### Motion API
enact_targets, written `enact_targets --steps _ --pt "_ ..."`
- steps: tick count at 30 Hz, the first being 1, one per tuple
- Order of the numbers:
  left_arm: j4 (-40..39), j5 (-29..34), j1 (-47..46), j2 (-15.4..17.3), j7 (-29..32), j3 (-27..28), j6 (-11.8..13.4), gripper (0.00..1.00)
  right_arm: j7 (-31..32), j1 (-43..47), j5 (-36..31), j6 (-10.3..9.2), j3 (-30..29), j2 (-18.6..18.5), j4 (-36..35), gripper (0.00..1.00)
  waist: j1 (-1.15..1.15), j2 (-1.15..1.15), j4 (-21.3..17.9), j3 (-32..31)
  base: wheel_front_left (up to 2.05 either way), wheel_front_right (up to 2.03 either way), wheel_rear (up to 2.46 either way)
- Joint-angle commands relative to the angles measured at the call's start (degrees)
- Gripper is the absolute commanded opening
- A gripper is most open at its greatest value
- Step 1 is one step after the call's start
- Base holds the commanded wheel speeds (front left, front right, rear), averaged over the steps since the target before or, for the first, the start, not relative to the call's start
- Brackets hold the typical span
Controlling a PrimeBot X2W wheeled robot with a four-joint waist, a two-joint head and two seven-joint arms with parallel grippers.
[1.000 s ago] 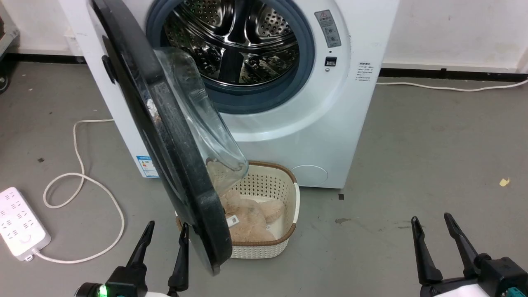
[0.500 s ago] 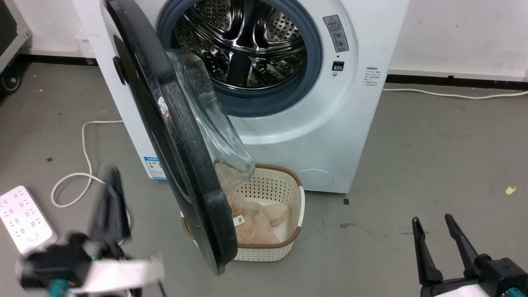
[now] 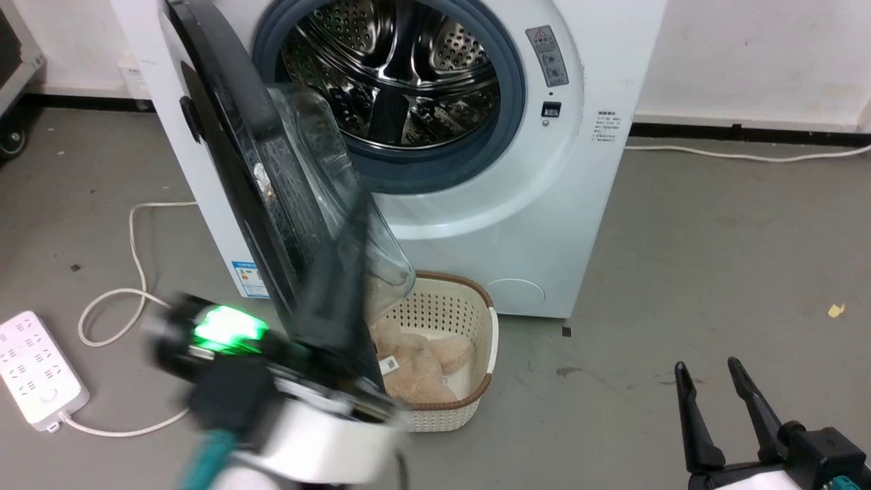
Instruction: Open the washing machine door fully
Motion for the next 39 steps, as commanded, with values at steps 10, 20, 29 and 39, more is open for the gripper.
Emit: enact_targets --steps 10,20,29,39 --pt "17.6 -4.7 7.2 -0.3 3.9 -9.2 3.2 0.00 -0.5 -0.5 0.4 0.03 -0.4 0.2 0.5 1.00 0.00 0.00 -0.5 2.3 0.00 0.00 0.00" --pt "31.9 -6.2 6.2 0.1 -1.7 -5.0 6.7 0.00 -0.5 -0.8 0.8 0.03 -0.5 0.2 1.4 1.00 0.00 0.00 1.2 3.1 0.00 0.00 0.00" --pt "32.8 -7.4 8.2 1.3 -6.1 -2.2 8.3 0.00 -0.5 0.6 0.9 0.03 -0.6 0.2 2.7 1.00 0.00 0.00 8.3 1.5 0.00 0.00 0.00" --pt "30.2 -10.4 10.2 7.1 -5.6 5.8 10.5 0.00 -0.2 0.6 0.3 0.03 1.0 0.2 3.1 1.00 0.00 0.00 18.3 1.4 0.00 0.00 0.00"
